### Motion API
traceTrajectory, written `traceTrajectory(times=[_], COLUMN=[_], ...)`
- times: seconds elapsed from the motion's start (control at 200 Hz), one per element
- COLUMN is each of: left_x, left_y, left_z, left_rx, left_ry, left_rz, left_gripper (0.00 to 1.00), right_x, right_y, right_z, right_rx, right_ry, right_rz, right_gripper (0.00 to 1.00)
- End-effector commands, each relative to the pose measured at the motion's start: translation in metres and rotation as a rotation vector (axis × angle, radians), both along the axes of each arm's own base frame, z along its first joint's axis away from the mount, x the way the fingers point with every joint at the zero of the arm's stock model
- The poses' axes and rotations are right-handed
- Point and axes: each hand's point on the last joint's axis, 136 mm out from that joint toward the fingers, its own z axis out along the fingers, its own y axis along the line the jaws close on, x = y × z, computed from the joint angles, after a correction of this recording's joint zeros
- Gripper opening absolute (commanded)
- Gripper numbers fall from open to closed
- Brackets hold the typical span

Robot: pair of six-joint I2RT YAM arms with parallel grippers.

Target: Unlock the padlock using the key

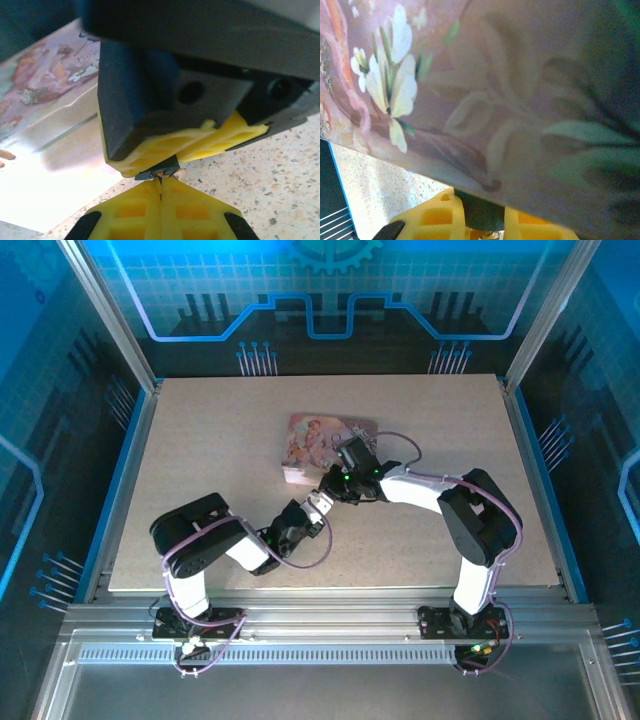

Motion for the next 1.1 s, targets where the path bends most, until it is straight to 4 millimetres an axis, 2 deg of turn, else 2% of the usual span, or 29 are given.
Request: traceTrajectory(times=[0.0,0.11,0.17,0.24,0.265,0.315,0.57,0.915,1.096], left_x=[-0.027,-0.031,-0.033,-0.035,-0.036,-0.036,-0.031,-0.029,-0.03], left_y=[-0.012,-0.006,-0.004,-0.002,-0.003,-0.001,0.008,0.02,0.017], left_z=[-0.027,-0.029,-0.032,-0.036,-0.038,-0.041,-0.044,-0.025,-0.009], left_rx=[0.079,-0.079,-0.139,-0.179,-0.189,-0.212,-0.329,-0.578,-0.61], left_ry=[0.058,0.175,0.221,0.262,0.276,0.303,0.354,0.438,0.451], left_rz=[-0.13,-0.121,-0.121,-0.124,-0.128,-0.124,-0.091,-0.122,-0.161], left_gripper=[0.0,0.0,0.0,0.0,0.0,0.0,0.0,0.0,0.0], right_x=[-0.036,-0.036,-0.036,-0.035,-0.035,-0.035,-0.032,-0.04,-0.038], right_y=[0.012,0.009,0.007,0.005,0.004,0.002,-0.012,-0.007,-0.004], right_z=[-0.012,-0.008,-0.006,-0.002,0.0,0.004,0.021,0.011,0.001], right_rx=[0.069,0.053,0.039,0.037,0.036,0.029,-0.007,-0.038,-0.057], right_ry=[0.226,0.207,0.202,0.186,0.181,0.167,0.095,0.016,0.021], right_rz=[0.023,0.029,0.029,0.024,0.021,0.015,-0.004,0.046,0.056], right_gripper=[0.0,0.01,0.18,0.45,0.5,0.55,0.58,0.55,0.55])
